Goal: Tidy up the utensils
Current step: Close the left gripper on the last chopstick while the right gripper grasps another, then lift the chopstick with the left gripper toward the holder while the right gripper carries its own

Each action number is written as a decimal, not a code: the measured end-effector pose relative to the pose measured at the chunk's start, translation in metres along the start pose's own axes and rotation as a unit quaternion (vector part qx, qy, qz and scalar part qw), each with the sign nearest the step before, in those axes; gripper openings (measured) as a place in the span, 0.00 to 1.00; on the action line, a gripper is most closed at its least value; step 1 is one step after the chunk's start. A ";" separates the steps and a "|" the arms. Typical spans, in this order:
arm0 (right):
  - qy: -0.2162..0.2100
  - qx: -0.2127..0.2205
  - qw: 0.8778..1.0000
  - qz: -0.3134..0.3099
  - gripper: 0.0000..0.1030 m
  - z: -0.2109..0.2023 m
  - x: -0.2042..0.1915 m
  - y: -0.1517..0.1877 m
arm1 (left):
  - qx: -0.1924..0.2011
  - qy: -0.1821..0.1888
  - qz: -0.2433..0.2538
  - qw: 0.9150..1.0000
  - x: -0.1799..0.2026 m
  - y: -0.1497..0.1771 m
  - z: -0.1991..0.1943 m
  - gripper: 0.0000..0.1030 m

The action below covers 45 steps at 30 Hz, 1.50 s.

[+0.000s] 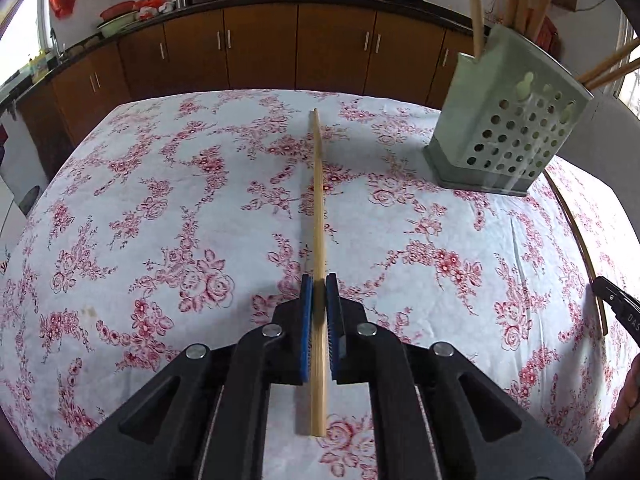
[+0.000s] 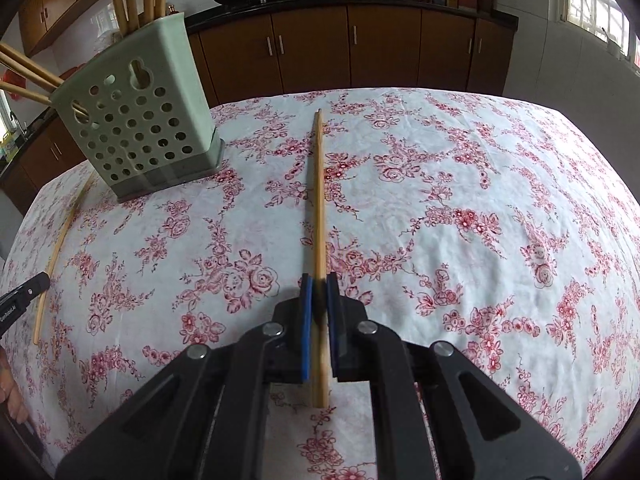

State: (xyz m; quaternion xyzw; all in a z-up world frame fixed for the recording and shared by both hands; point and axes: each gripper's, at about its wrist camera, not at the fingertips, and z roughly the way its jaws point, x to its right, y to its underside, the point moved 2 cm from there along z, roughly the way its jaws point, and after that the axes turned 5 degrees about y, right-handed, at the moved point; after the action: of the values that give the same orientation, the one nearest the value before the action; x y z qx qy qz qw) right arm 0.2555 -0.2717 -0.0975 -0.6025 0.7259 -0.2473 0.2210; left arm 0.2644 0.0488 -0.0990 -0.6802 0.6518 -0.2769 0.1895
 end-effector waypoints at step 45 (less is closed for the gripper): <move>0.013 0.011 1.000 -0.022 0.10 0.009 -0.005 -0.009 | 0.011 -0.014 0.023 1.000 0.002 0.002 0.003 0.09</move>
State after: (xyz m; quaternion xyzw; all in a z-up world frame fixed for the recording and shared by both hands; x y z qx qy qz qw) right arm 0.2690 -0.2689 -0.0988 -0.6125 0.7126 -0.2683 0.2124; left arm 0.2648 0.0459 -0.1025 -0.6667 0.6615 -0.2697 0.2124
